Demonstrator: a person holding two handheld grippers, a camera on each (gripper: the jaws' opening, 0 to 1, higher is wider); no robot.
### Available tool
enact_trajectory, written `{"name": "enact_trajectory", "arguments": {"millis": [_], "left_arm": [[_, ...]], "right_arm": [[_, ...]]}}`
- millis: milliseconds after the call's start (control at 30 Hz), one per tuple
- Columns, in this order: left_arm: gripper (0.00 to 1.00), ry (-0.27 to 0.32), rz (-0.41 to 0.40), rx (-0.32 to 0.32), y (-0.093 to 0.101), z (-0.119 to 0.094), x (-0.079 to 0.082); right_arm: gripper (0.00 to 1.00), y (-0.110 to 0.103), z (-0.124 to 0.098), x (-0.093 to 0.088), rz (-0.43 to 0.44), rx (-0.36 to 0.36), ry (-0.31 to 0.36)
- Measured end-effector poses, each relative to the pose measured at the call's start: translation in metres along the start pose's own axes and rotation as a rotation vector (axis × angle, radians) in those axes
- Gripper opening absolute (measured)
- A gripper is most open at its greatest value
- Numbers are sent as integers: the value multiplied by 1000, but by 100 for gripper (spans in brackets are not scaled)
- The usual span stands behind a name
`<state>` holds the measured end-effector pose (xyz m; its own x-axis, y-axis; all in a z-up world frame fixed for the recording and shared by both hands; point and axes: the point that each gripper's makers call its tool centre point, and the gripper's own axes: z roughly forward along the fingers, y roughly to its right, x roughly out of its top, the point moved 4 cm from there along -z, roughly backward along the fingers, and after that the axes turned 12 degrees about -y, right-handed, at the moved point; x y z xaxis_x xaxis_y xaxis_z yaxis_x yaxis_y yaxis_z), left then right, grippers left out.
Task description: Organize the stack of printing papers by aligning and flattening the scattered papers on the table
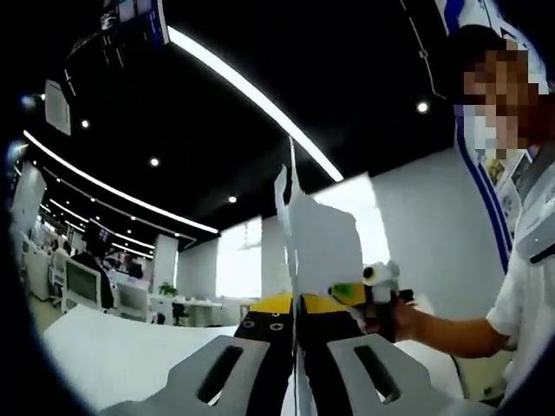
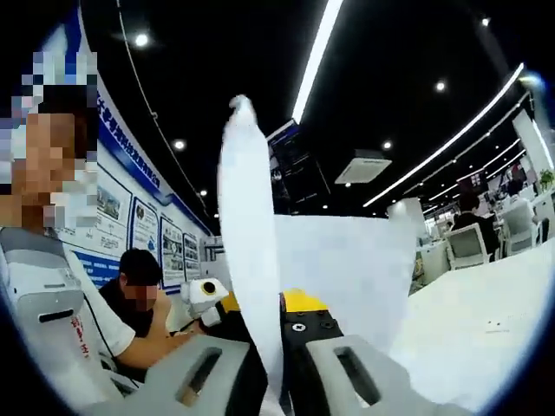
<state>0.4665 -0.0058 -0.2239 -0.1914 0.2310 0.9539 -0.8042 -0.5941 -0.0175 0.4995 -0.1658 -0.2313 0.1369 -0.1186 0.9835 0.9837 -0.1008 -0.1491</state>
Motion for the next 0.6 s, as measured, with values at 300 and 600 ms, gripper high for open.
{"name": "enact_trajectory", "arguments": {"millis": [300,600], "left_arm": [[6,39,-140,-171,18,-14,10],[6,26,-225,-264,25,-19,14]], "right_arm": [[60,37,16,-29,0,-15,-5],[27,3,24,-27,11,332,6]]}}
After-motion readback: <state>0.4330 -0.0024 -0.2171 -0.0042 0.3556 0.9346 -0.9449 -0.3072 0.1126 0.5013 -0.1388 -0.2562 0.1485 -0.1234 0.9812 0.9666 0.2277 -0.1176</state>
